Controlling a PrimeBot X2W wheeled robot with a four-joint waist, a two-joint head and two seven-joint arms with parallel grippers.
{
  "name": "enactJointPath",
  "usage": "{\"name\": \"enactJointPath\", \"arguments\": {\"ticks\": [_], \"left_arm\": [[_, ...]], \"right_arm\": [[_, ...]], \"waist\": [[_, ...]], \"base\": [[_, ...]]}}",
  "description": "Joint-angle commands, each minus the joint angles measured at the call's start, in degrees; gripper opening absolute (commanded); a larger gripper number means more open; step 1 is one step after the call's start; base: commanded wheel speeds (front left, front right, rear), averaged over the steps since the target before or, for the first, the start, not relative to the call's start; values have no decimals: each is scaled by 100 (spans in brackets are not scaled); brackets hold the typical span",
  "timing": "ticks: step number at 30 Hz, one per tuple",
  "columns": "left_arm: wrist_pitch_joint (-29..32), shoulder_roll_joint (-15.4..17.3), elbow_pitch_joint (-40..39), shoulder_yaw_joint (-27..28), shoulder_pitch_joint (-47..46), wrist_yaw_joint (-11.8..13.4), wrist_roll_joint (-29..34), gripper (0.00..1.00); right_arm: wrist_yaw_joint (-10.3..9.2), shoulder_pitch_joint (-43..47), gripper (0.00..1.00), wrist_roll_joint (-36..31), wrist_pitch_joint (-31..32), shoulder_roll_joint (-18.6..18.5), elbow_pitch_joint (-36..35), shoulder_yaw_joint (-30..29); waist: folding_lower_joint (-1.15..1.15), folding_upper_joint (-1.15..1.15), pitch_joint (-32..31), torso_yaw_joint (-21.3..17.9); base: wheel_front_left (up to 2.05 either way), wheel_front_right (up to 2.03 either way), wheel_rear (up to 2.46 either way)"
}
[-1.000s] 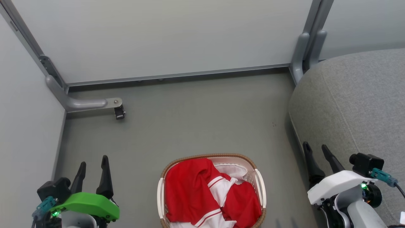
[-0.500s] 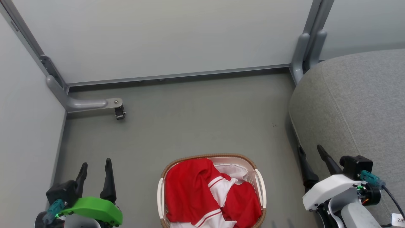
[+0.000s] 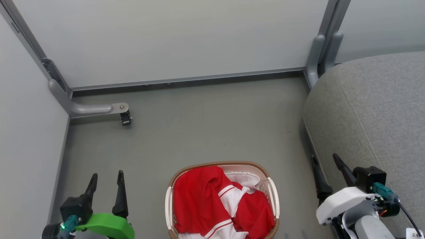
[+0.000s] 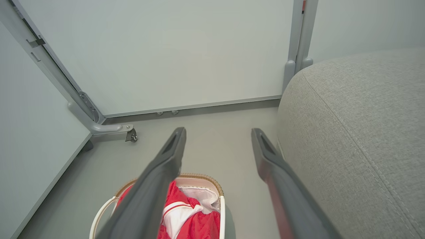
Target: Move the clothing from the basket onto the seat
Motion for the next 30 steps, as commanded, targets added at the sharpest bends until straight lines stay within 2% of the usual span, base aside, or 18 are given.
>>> {"name": "enactJointPath", "arguments": {"ticks": [1, 23, 30], "left_arm": [[-54, -1, -15, 32, 80, -16, 132, 100], [-289, -135, 274, 149, 153, -159, 840, 100], [-273, -148, 395, 22, 4, -194, 748, 100]], "right_arm": [[0, 60, 100, -135, -49, -7, 13, 0], [-1, -43, 100, -918, -280, 48, 302, -88], [-1, -189, 100, -908, -281, 60, 206, -52]], "waist": [[0, 0, -3, -2], [0, 0, 137, -26], [0, 0, 444, -132]], "base": [[0, 0, 0], [0, 0, 0], [0, 0, 0]]}}
